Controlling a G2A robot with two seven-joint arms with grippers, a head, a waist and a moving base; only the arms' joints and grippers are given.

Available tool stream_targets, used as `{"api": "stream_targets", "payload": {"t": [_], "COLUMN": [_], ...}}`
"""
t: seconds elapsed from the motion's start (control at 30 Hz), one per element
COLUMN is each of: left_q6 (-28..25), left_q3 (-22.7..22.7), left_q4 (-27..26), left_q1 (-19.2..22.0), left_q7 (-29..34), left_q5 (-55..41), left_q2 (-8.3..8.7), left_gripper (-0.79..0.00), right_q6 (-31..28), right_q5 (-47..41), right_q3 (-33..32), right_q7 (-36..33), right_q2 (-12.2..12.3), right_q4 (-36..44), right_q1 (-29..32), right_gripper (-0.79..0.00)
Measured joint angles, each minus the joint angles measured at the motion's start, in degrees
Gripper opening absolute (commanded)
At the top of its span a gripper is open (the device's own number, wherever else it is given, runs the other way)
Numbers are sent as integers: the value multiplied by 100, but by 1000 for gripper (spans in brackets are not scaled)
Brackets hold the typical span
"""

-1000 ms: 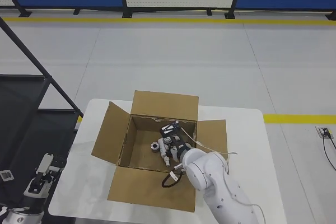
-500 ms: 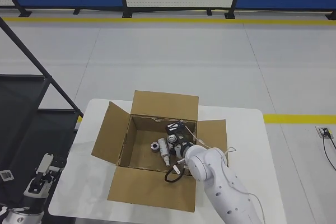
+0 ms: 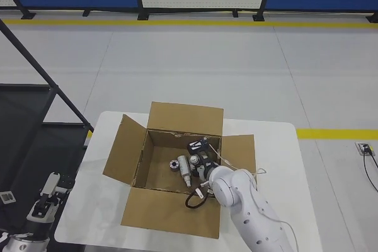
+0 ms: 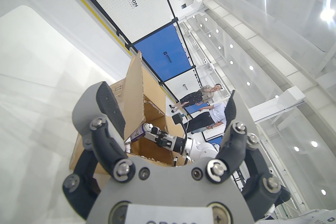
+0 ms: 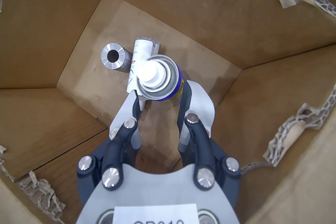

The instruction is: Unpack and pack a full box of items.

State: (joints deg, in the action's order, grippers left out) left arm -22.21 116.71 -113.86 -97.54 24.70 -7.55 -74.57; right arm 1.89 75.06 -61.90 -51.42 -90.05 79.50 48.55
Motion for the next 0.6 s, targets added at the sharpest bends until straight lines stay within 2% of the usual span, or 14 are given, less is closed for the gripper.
{"api": "stream_targets", "payload": {"t": [0.27,0.3,0.33,0.37,0.4,0.6], "left_q6": [0,0,0,0,0,0], "left_q3": [0,0,0,0,0,0], "left_q4": [0,0,0,0,0,0], "left_q1": [0,0,0,0,0,0], "left_q7": [0,0,0,0,0,0], "left_q5": [0,0,0,0,0,0], "left_q2": [0,0,0,0,0,0], "left_gripper": [0,0,0,0,0,0], "right_q6": [87,90,78,67,51,-190], "right_q5": [109,123,153,189,231,330], "right_q3": [-60,-78,-104,-129,-157,-372], "right_q7": [49,73,108,136,164,404], "right_q2": [29,36,50,63,78,186], "right_q4": [356,471,681,880,1108,2816], "right_q1": [178,227,318,405,507,1341], "right_gripper": [-400,-372,-163,-46,0,0]}}
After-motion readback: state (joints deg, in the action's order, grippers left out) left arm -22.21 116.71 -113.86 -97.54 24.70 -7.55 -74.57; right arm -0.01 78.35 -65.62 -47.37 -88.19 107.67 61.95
